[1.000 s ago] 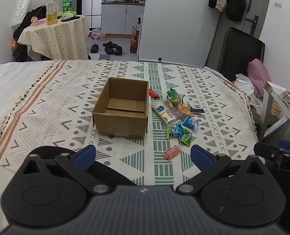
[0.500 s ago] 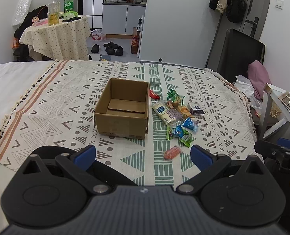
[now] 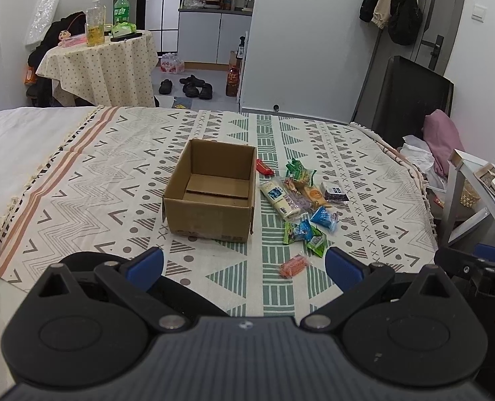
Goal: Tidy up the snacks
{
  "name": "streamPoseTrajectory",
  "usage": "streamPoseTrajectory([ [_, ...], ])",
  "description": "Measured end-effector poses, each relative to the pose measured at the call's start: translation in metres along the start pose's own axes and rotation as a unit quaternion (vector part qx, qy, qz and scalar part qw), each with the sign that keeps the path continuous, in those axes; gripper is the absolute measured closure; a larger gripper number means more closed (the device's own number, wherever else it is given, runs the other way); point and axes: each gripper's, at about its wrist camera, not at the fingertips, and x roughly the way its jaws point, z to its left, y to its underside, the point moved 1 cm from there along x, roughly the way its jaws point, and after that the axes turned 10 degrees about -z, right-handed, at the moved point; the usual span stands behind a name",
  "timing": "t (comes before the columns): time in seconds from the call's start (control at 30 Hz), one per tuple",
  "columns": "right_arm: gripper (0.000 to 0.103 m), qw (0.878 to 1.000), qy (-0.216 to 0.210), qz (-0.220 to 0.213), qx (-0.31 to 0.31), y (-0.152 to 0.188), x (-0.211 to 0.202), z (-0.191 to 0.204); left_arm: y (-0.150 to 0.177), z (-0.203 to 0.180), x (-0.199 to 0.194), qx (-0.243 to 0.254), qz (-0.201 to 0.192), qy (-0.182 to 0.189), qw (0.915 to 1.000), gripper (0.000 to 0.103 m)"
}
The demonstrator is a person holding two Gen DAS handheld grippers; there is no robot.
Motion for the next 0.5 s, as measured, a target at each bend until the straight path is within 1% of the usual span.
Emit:
streamPoseTrajectory([
  [0.37, 0.0, 1.0, 0.002, 0.002, 0.004, -0.0001, -0.0004, -0.0006, 0.0019, -0.0013, 0.0005, 0.0, 0.004, 0.004, 1.0, 0.0],
  [0.5, 0.0, 1.0, 0.001, 0.001, 0.006, 0.0009, 0.0002, -0.0002, 0.0019, -0.0012, 0.0036, -0.002, 0.006, 0.0, 1.0, 0.0],
])
